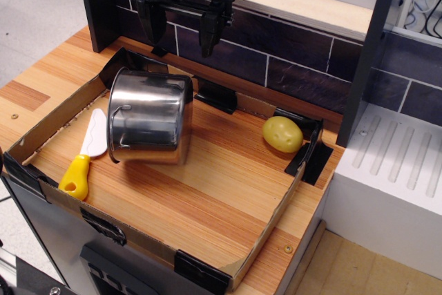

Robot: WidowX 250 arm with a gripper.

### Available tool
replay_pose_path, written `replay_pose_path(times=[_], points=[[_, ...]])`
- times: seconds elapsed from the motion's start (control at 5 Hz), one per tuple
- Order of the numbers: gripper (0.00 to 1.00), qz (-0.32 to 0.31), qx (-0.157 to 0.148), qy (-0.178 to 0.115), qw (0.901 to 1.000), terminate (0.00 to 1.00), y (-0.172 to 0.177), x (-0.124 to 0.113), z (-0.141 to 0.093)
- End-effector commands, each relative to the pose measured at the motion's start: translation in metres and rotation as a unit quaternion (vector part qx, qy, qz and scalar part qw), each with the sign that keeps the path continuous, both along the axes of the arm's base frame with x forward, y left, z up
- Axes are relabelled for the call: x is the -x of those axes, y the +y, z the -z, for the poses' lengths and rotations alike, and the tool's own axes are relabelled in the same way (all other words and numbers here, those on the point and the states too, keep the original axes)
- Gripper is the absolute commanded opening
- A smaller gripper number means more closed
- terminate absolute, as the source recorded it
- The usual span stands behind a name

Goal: Upright metal pot

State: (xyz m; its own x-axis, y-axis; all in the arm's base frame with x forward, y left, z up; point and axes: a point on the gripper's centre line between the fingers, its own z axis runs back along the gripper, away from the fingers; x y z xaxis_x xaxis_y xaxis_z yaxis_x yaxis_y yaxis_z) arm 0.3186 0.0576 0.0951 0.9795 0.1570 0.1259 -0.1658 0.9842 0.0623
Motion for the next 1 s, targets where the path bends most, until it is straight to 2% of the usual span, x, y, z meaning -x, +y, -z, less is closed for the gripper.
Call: replay_pose_path(times=[0.0, 0.2, 0.4, 0.6, 0.8], points=[[1.0, 0.0, 0.0, 0.0, 1.0, 0.0, 0.0, 0.0, 0.0], [1.0, 0.016, 0.014, -0.007, 0.9998, 0.0, -0.005, 0.003, -0.015], [1.0, 0.04, 0.024, -0.03, 0.9985, 0.0, -0.005, 0.012, -0.039], [1.0, 0.083, 0.051, -0.042, 0.9943, 0.0, 0.0, 0.032, -0.059], [1.0, 0.112, 0.073, -0.041, 0.9902, 0.0, 0.008, 0.06, -0.07]])
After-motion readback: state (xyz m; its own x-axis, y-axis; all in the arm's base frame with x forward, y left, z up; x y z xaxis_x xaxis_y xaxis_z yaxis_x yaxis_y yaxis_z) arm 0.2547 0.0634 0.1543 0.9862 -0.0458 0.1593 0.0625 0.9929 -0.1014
